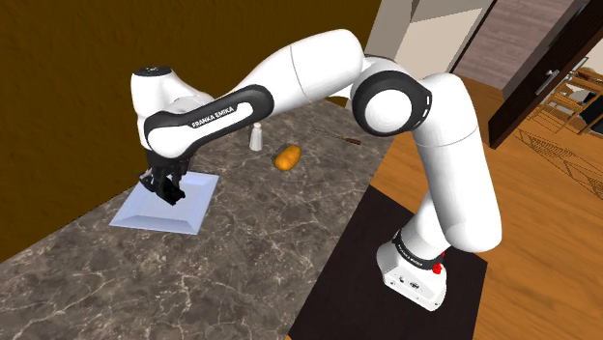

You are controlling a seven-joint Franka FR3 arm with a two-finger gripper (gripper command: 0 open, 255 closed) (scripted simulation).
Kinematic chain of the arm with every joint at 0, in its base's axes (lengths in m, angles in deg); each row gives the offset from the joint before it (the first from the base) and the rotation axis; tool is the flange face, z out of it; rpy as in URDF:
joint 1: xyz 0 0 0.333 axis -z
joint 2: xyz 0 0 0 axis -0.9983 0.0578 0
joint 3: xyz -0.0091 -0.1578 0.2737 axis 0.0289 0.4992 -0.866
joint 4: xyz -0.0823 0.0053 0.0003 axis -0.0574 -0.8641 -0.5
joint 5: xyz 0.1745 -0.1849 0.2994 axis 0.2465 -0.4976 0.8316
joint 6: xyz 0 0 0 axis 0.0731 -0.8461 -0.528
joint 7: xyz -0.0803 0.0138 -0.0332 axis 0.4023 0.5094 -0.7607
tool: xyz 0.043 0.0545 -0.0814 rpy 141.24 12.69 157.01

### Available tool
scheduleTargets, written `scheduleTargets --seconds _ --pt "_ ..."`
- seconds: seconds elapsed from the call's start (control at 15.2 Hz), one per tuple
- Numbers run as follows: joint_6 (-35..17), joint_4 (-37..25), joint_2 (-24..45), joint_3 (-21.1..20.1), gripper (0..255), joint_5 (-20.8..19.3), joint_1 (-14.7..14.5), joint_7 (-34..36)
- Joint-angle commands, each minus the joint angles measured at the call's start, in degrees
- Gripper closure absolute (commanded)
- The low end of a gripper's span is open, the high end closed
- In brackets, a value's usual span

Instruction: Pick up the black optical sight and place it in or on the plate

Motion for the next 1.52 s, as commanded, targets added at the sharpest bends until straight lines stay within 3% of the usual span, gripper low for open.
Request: scheduleTargets --seconds 0.0,0.33,0.4,0.73,0.99,1.45 --pt "-0.12 -0.09 0.16 0.01 255 -0.03 -0.07 0.05" --pt "-0.12 -0.09 0.16 0.01 255 -0.03 -0.07 0.05" --pt "-0.12 -0.09 0.16 0.01 0 -0.03 -0.07 0.05" --pt "-0.12 -0.10 0.17 0.01 0 -0.03 -0.07 0.05" --pt "4.63 -0.73 -3.95 -0.42 0 0.58 0.62 -0.27" --pt "4.63 -0.73 -3.95 -0.41 0 0.58 0.62 -0.27"
